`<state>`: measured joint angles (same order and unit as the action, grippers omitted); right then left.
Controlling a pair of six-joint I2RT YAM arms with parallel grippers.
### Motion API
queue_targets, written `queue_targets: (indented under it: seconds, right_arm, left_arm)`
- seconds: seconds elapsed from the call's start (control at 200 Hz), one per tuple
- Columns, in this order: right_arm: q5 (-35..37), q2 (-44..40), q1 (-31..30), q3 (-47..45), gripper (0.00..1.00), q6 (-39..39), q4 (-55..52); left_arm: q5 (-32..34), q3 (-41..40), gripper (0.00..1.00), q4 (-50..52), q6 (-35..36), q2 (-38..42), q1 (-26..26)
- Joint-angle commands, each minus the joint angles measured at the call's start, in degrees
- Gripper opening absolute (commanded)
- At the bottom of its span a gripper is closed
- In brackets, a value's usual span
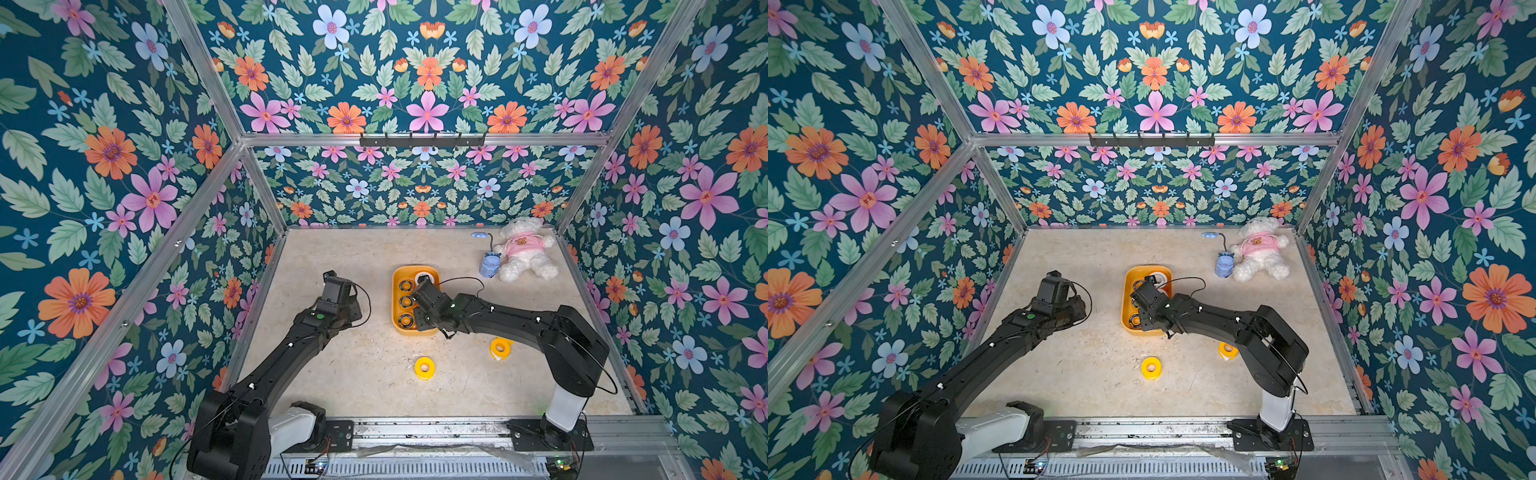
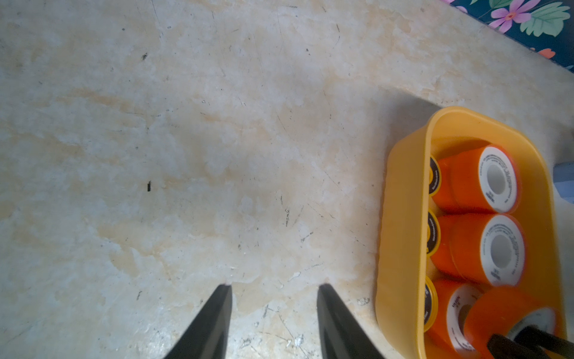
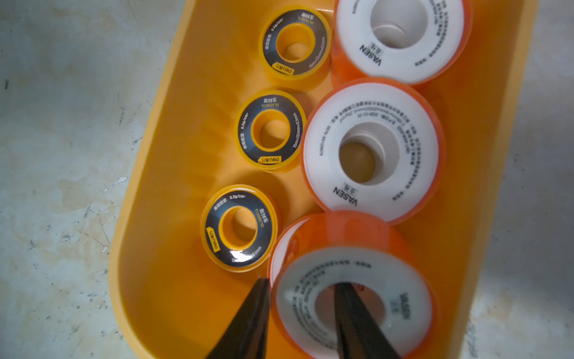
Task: Put the sealing tape into the storage box
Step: Place the sealing tape in the storage box.
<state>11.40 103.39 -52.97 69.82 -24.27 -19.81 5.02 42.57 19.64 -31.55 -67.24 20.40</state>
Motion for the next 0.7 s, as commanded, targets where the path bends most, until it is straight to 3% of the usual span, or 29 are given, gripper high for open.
queue_targets:
  seconds: [0.0, 0.17, 0.3, 0.695]
  right_arm:
    - [0.82, 0.02, 0.08, 0.38, 0.41, -0.43, -0.6]
    - [-0.57, -0.69, 0.06, 0.07, 0.42, -0.36, 0.11]
    - [-1.5, -1.17, 0.15, 0.05, 0.37, -0.23, 0.12]
    - [-4.69, -7.08, 2.3, -0.59, 0.39, 0.38, 3.28]
  left_arm:
    - [0.11, 0.33, 0.51, -0.62, 0.09, 0.01, -0.01]
    - [0.09, 0.29, 0.51, -0.62, 0.09, 0.09, 0.0]
    - [0.1, 0.26, 0.51, -0.51, 0.09, 0.07, -0.01]
    - [0.03, 0.2, 0.51, -0.75, 0.03, -0.09, 0.01]
